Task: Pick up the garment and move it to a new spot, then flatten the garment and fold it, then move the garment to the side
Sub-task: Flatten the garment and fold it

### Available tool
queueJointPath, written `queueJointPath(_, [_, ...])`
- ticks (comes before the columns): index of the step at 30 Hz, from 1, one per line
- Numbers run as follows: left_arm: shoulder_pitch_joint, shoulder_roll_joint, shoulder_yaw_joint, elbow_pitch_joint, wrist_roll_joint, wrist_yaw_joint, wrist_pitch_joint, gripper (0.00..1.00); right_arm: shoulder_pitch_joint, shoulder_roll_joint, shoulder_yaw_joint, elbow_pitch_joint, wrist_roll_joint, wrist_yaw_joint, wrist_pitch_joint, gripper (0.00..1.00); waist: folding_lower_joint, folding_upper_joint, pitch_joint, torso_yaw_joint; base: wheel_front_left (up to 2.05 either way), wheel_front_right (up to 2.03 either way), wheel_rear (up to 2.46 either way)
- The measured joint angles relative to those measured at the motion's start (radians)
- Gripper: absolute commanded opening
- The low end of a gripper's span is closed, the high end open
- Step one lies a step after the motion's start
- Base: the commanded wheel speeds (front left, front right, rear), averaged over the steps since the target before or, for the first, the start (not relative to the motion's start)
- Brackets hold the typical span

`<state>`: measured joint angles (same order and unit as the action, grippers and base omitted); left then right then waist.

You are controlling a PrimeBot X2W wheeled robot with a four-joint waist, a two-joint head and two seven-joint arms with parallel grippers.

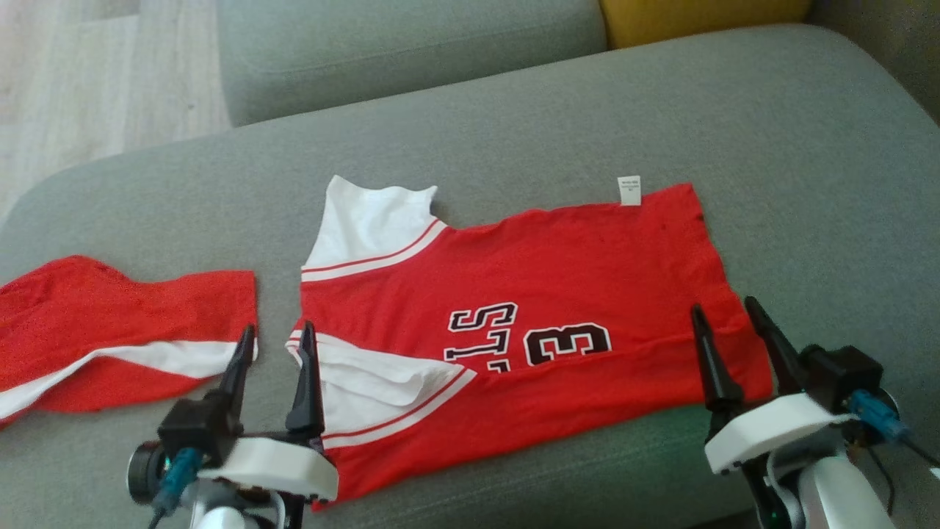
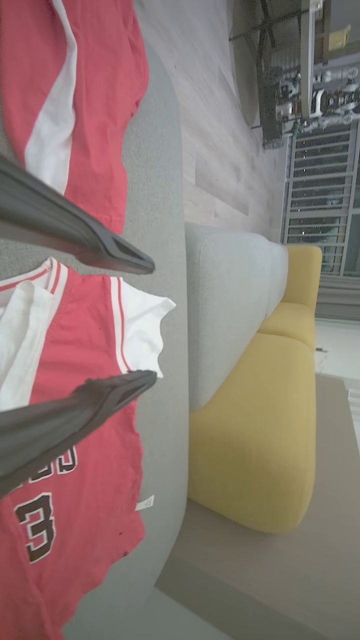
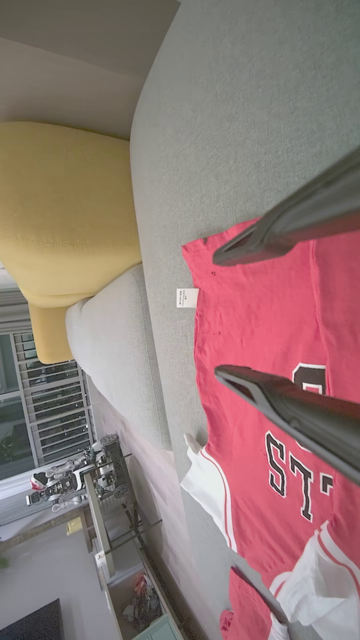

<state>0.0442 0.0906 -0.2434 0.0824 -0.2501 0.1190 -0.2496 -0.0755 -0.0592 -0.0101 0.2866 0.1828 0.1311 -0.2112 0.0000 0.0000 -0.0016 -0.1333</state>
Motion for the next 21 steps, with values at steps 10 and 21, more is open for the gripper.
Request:
queueJointPath(10, [-0.149,0.020,0.006,0.264,0.087,-0.012,0.017,1.00,0.004,0.007,0.051,-0.123,0.002,0.000,0.026,1.00,0.0000,0.0000,0.075,-0.042,0.00,0.00,0.00])
queueJointPath(21, [-0.608,0.098,-0.009,0.569,0.175,-0.024,0.161,1.00,-0.059,0.007,0.096,-0.230,0.000,0.000,0.036,1.00,0.0000,0.0000,0.231,-0.101,0.00,0.00,0.00])
